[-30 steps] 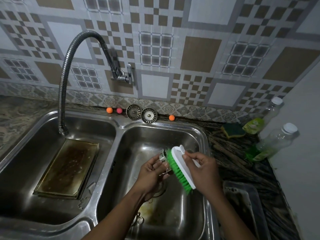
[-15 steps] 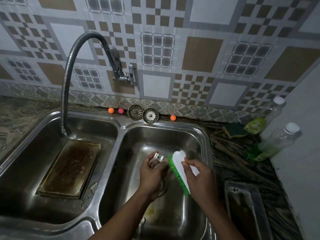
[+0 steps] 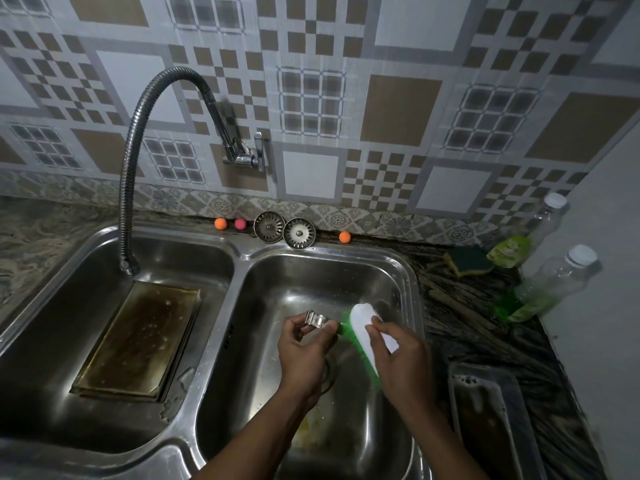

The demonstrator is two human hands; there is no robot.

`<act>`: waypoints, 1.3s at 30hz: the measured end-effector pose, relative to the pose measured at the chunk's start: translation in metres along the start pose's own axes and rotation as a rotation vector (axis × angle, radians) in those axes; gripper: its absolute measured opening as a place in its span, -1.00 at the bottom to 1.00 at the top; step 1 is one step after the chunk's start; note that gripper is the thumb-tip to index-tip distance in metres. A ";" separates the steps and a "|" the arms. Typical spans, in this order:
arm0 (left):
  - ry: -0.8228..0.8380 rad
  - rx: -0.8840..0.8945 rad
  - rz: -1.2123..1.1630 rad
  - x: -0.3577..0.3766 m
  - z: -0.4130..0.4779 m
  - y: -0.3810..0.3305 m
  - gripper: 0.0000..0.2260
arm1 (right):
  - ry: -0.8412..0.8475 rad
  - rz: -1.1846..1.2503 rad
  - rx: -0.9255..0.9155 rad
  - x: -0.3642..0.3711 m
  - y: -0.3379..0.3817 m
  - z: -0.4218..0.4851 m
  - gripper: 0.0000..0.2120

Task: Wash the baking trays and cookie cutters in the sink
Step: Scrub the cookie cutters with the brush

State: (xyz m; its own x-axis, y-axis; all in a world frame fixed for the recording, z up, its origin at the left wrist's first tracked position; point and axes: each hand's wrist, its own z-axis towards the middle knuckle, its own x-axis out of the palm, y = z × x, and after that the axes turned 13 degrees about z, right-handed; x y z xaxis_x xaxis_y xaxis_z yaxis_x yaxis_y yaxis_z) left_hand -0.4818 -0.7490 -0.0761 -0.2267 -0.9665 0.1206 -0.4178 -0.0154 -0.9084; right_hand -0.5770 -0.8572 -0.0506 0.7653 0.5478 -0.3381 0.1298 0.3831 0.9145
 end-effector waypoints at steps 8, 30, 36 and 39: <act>0.388 -0.209 -0.177 -0.015 0.007 -0.013 -0.59 | -0.042 0.176 0.214 -0.008 -0.008 -0.001 -0.94; 0.554 -0.154 0.091 -0.020 -0.001 -0.025 -0.63 | -0.035 0.061 -0.003 -0.003 -0.007 0.002 -0.91; 0.550 -0.265 -0.073 -0.017 0.002 -0.027 -0.67 | -0.040 0.179 0.117 -0.007 0.002 0.002 -0.88; 0.531 -0.276 -0.019 -0.015 0.004 -0.026 -0.69 | -0.035 0.223 0.166 -0.004 0.005 -0.001 -0.86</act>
State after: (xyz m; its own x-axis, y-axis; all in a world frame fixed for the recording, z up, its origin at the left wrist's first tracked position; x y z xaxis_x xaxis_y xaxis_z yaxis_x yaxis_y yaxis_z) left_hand -0.4640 -0.7353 -0.0558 -0.5960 -0.7050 0.3844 -0.6232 0.1042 -0.7751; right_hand -0.5801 -0.8570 -0.0449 0.8075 0.5778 -0.1188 0.0548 0.1271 0.9904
